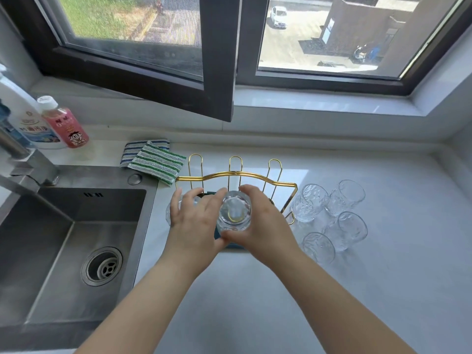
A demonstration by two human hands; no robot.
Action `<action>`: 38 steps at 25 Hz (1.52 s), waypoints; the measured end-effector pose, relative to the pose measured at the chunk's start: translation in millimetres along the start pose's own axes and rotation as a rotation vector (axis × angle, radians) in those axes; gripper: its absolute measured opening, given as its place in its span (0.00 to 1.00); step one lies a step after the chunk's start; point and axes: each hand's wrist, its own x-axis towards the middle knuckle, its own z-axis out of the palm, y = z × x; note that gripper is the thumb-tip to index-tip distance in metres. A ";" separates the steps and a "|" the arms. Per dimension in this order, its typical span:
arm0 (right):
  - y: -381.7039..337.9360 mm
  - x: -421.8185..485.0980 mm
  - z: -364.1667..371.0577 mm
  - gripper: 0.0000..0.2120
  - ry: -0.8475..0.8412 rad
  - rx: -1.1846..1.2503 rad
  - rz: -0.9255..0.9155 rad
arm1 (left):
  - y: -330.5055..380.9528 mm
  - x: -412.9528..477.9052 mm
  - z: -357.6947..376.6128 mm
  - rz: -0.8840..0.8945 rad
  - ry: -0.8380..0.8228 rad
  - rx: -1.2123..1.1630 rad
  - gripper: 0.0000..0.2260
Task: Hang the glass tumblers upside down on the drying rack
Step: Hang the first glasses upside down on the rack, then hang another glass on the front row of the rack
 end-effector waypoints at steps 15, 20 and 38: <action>44.3 -49.2 -18.6 0.24 0.285 0.211 -0.106 | 37.0 -35.9 -14.0 0.039 0.055 -0.185 0.30; 134.5 -101.5 -32.6 0.22 0.565 0.319 0.382 | 95.6 -45.7 23.1 0.099 -0.390 -0.489 0.27; 148.8 -96.8 -86.4 0.40 -0.270 1.370 0.459 | 146.0 -20.7 26.0 -0.328 -0.344 -1.191 0.26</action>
